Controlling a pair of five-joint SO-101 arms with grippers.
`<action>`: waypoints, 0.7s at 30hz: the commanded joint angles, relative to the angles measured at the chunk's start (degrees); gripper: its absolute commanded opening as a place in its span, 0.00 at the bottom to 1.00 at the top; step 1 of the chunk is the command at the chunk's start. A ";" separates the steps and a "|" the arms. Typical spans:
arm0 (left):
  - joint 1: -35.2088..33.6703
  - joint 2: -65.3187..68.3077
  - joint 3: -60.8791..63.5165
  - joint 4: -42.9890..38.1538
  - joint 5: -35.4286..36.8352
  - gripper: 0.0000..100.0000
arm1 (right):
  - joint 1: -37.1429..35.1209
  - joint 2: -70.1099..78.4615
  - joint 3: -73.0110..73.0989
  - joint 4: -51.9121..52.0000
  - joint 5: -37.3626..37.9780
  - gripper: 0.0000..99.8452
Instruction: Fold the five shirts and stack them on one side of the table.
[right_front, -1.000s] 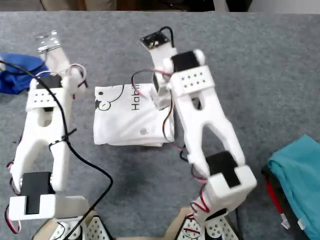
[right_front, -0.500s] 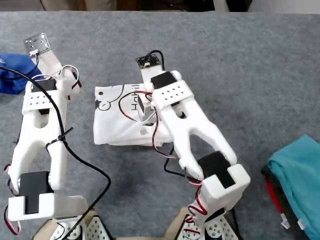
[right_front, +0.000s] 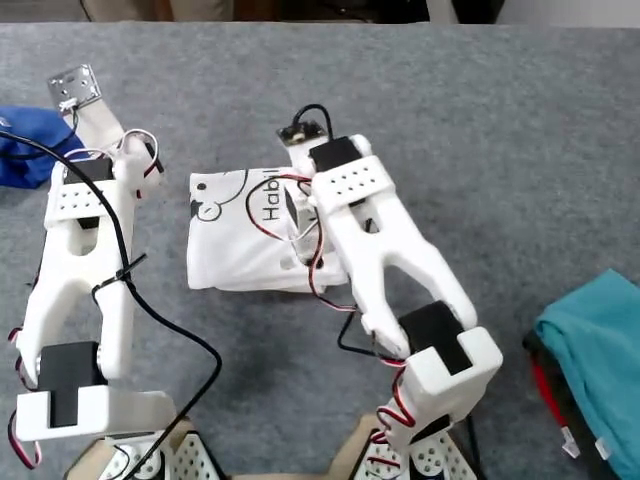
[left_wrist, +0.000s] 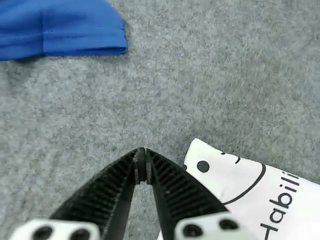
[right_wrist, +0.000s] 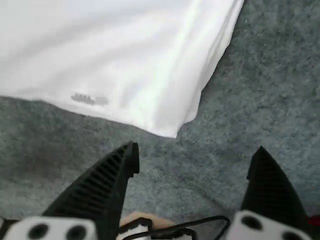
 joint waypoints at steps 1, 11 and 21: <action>0.00 -0.40 0.26 -2.46 0.09 0.02 | 1.98 -0.75 -2.33 4.13 4.48 0.35; 0.44 -0.40 0.44 -2.64 0.00 0.02 | 1.80 -0.84 -1.63 7.38 -19.69 0.35; 0.97 -0.40 0.44 -2.64 -0.09 0.02 | -7.25 -0.92 0.40 -6.07 -39.56 0.35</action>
